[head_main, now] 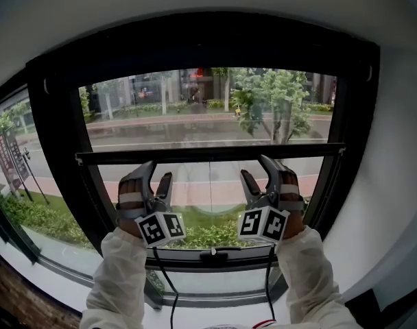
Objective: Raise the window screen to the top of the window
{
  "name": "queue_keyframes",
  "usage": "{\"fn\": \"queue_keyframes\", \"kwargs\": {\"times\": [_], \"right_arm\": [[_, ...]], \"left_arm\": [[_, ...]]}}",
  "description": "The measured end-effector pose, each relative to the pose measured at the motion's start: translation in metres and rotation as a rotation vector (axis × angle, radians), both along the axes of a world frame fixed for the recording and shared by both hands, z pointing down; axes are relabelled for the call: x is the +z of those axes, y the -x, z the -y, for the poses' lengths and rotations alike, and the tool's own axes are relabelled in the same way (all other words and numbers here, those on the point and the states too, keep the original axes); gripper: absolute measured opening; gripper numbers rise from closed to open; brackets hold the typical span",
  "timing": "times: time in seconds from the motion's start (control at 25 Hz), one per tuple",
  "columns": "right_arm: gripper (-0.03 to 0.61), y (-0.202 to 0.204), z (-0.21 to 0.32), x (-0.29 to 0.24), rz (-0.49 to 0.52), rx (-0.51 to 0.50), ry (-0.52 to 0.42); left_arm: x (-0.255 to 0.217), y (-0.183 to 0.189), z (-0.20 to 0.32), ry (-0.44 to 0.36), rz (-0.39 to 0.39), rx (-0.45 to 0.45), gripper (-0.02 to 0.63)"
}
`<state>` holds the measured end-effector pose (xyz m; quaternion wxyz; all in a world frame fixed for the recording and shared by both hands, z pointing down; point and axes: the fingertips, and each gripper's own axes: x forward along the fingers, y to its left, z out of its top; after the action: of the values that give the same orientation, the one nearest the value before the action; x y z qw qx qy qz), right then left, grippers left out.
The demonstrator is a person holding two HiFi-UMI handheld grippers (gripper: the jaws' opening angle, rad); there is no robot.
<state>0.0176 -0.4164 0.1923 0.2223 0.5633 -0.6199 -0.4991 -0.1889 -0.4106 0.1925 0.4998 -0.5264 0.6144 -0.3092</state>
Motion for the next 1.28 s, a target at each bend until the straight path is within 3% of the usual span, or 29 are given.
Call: {"fn": "queue_keyframes", "kwargs": {"times": [0.4, 1.28], "right_arm": [[0.267, 0.001, 0.006, -0.041, 0.007, 0.004, -0.103], [0.268, 0.005, 0.007, -0.120, 0.050, -0.010, -0.205]], "left_arm": [[-0.042, 0.001, 0.005, -0.078, 0.008, -0.008, 0.282], [-0.122, 0.002, 0.009, -0.203, -0.006, 0.001, 0.282]]}}
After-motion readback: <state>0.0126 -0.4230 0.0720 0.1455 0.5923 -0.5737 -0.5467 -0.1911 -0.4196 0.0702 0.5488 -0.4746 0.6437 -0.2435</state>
